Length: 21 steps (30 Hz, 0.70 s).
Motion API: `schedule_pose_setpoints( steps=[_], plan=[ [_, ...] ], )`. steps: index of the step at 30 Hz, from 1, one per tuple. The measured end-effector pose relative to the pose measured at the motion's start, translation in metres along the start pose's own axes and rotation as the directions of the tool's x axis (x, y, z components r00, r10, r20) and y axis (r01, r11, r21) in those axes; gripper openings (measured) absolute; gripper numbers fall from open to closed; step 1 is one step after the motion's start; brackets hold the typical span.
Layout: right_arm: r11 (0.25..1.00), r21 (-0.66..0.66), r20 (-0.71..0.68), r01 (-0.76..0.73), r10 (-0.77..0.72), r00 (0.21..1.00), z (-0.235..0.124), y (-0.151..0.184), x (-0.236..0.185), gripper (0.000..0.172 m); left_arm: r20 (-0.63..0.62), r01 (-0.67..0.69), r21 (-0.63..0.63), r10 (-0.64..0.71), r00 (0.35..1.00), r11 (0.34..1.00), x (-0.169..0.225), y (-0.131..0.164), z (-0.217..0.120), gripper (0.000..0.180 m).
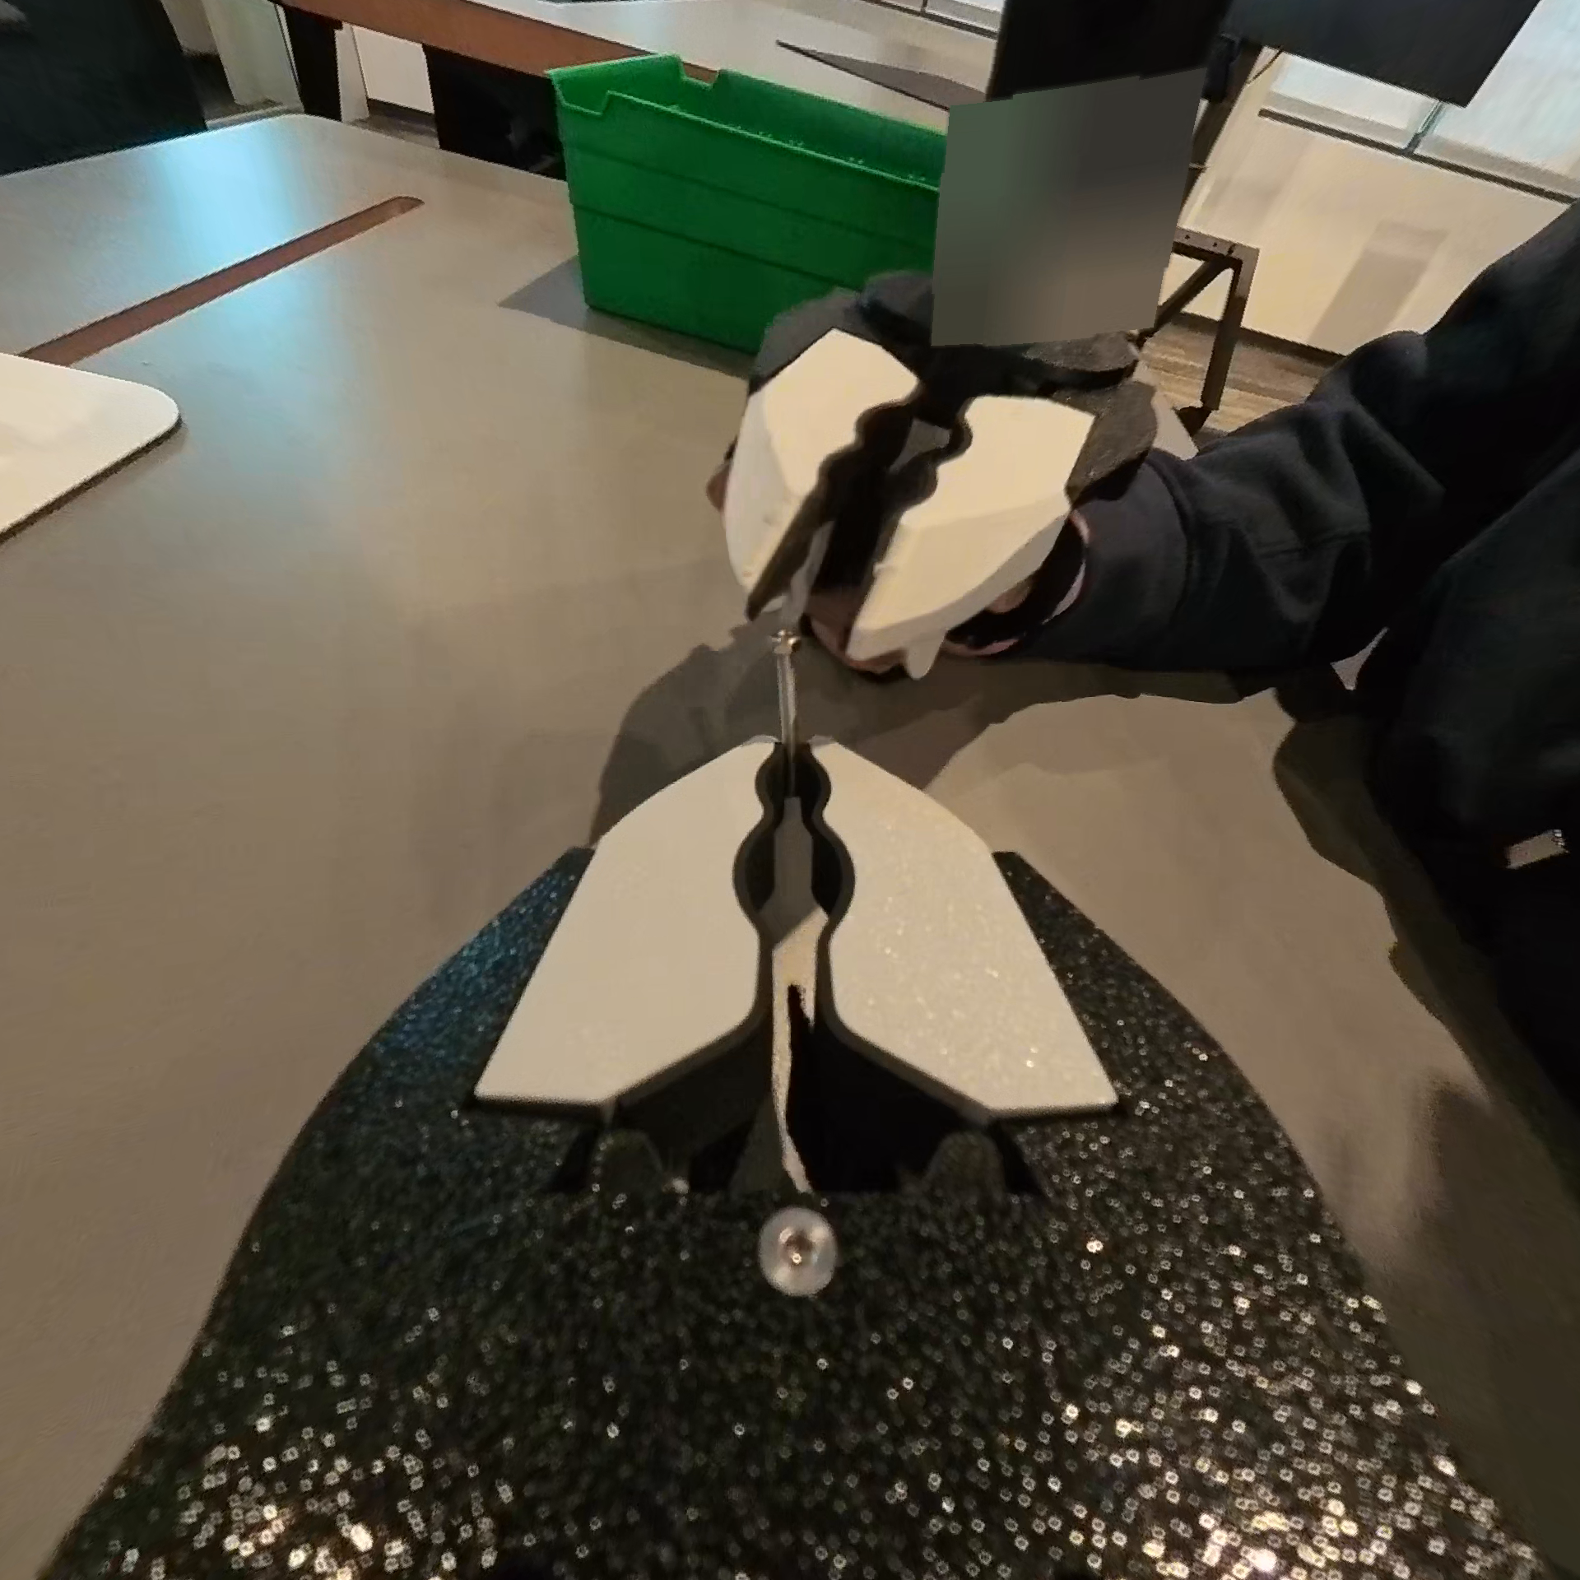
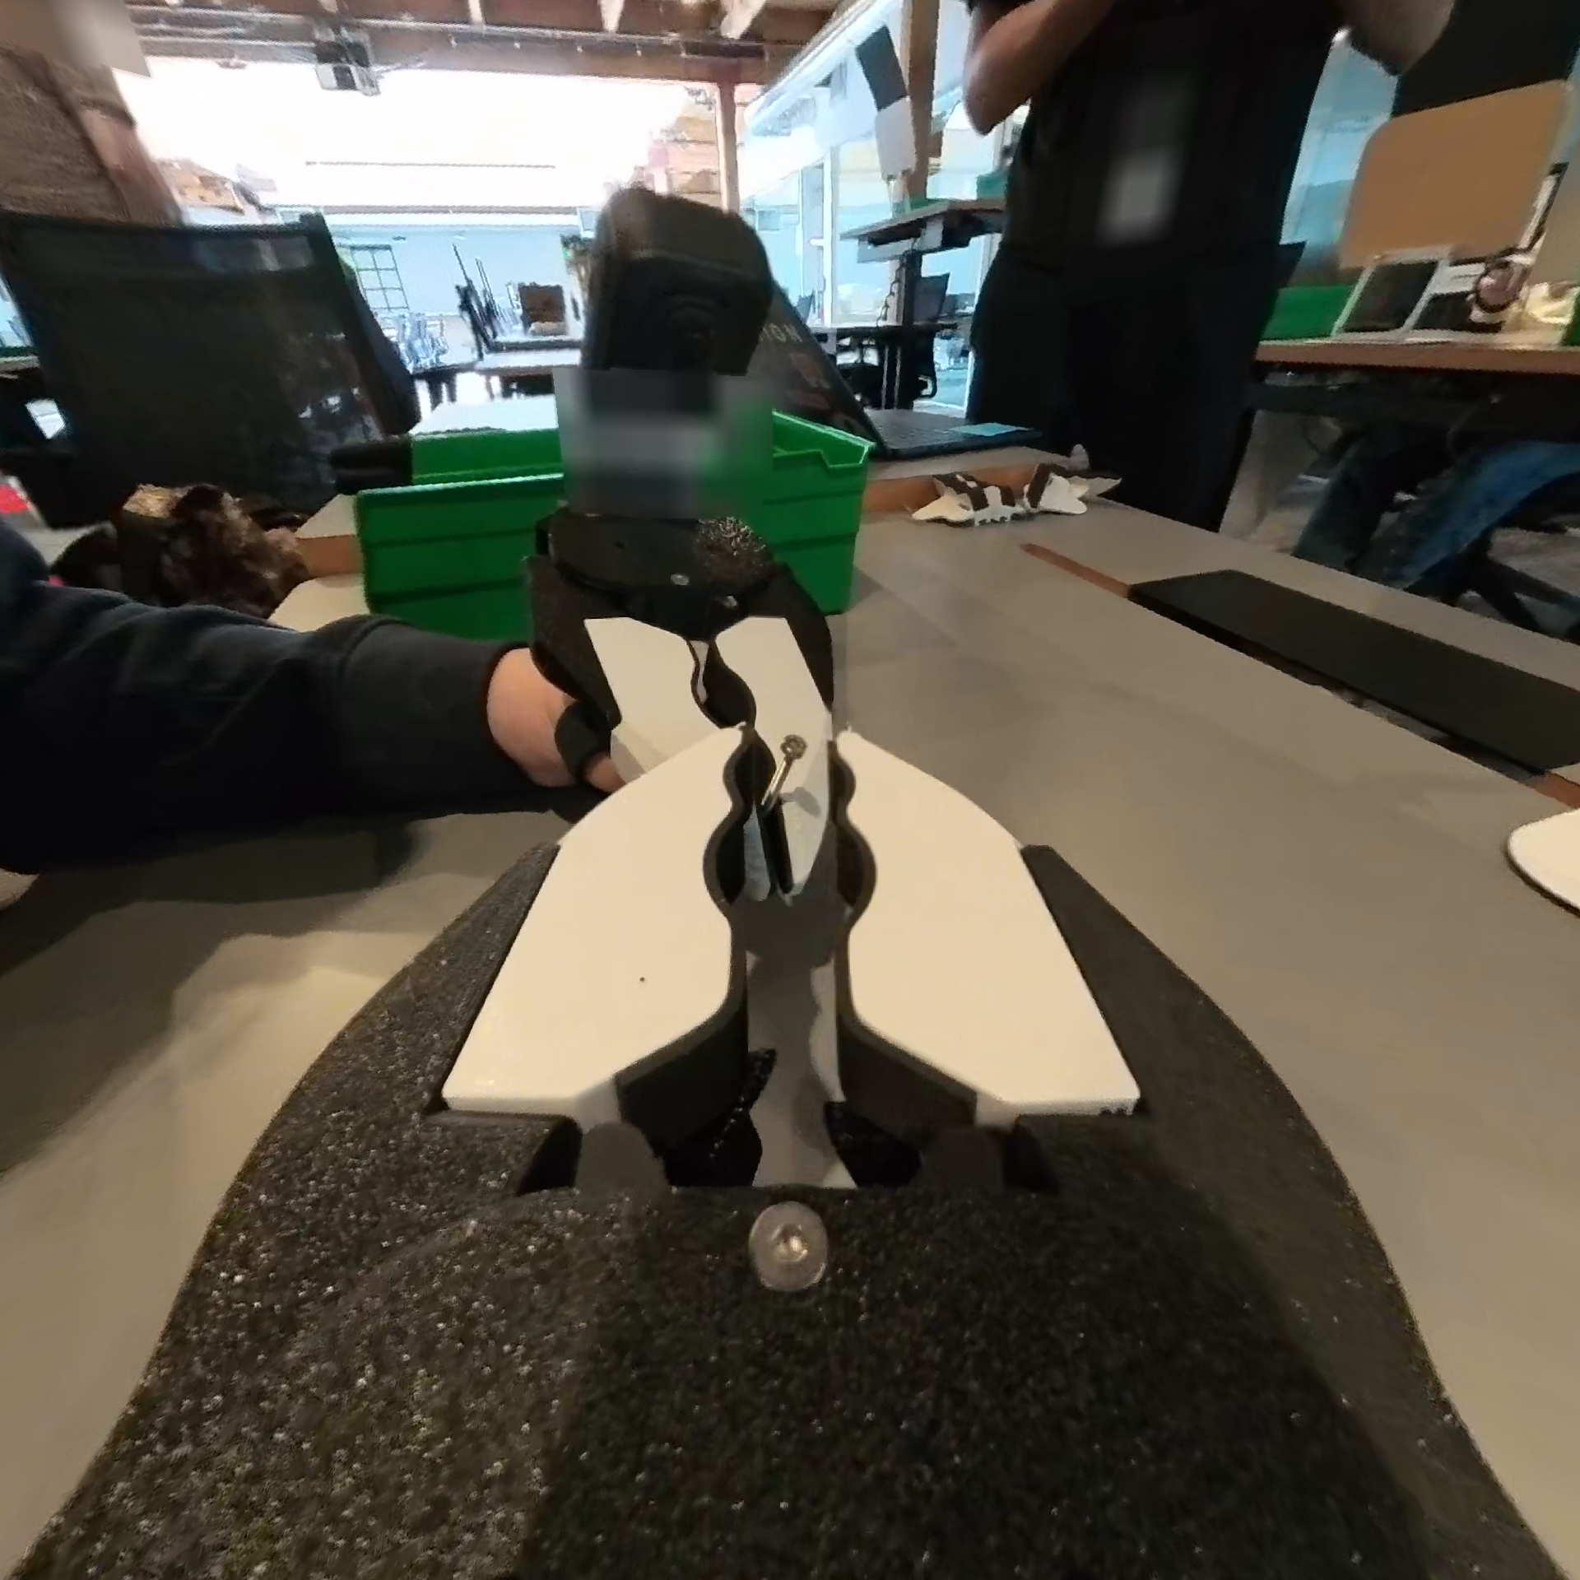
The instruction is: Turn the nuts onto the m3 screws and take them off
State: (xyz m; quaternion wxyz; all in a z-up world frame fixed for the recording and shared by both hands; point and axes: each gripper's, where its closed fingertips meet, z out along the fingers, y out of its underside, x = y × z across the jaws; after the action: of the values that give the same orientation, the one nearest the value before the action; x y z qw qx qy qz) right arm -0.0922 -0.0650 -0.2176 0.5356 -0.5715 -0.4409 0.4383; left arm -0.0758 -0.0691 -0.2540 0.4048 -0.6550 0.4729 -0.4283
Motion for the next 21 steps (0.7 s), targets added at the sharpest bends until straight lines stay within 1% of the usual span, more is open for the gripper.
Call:
schedule_pose_setpoints(
  steps=[3,4,5,7,9,10,12,13,16,18,19,20,21],
  plan=[
    [1.000,-0.009,0.033,0.009,-0.009,0.999,-0.001,0.001,-0.007,0.011,0.001,-0.001,0.003,0.001,1.000,1.000,0.000,0.000,0.000,0.002],
    [1.000,-0.001,0.049,0.009,-0.009,0.999,-0.004,0.000,-0.010,0.004,0.004,-0.002,0.004,0.002,1.000,1.000,0.000,0.000,0.000,0.002],
    [1.000,0.015,0.052,0.008,-0.009,0.999,-0.006,-0.001,-0.011,0.004,0.006,0.001,0.004,-0.001,1.000,1.000,-0.001,0.000,0.000,0.002],
    [0.999,0.033,0.010,0.010,-0.011,1.000,-0.007,-0.004,-0.005,0.009,0.004,0.006,0.003,-0.006,1.000,1.000,-0.001,0.000,0.000,0.002],
    [1.000,0.013,0.003,0.007,-0.007,1.000,-0.003,-0.001,-0.002,0.016,0.006,0.002,-0.001,-0.002,1.000,1.000,-0.001,0.000,0.000,0.002],
    [1.000,-0.008,0.016,0.005,-0.005,1.000,-0.001,0.001,-0.004,0.016,0.007,0.000,-0.002,0.000,1.000,1.000,-0.001,0.000,0.000,0.002],
    [1.000,-0.006,0.043,0.008,-0.008,0.999,-0.002,0.001,-0.008,0.012,0.005,-0.001,-0.003,0.001,1.000,1.000,0.000,0.000,0.000,0.002],
    [1.000,0.004,0.075,0.010,-0.010,0.997,-0.004,0.000,-0.013,0.002,0.005,-0.003,-0.003,0.003,1.000,1.000,0.000,0.000,0.001,0.002],
    [0.999,0.035,0.028,0.008,-0.009,1.000,-0.007,-0.004,-0.007,0.008,0.001,0.004,0.004,-0.004,1.000,1.000,0.000,-0.001,0.000,0.002],
    [1.000,0.024,-0.010,0.006,-0.006,1.000,-0.005,-0.002,-0.002,0.018,0.001,0.005,0.006,-0.005,1.000,1.000,0.000,-0.001,0.000,0.002],
    [1.000,0.005,-0.008,0.002,-0.002,1.000,-0.003,0.000,-0.003,0.019,0.001,0.006,0.008,-0.006,1.000,1.000,0.000,-0.001,0.000,0.002],
    [1.000,-0.012,0.020,0.003,-0.002,1.000,-0.002,0.002,-0.007,0.016,0.000,0.009,0.012,-0.009,1.000,1.000,0.000,-0.001,-0.001,0.002],
    [1.000,-0.018,0.051,0.009,-0.008,0.999,-0.003,0.003,-0.011,0.008,-0.001,0.012,0.016,-0.012,1.000,1.000,-0.001,-0.002,-0.001,0.002]
  ],
)
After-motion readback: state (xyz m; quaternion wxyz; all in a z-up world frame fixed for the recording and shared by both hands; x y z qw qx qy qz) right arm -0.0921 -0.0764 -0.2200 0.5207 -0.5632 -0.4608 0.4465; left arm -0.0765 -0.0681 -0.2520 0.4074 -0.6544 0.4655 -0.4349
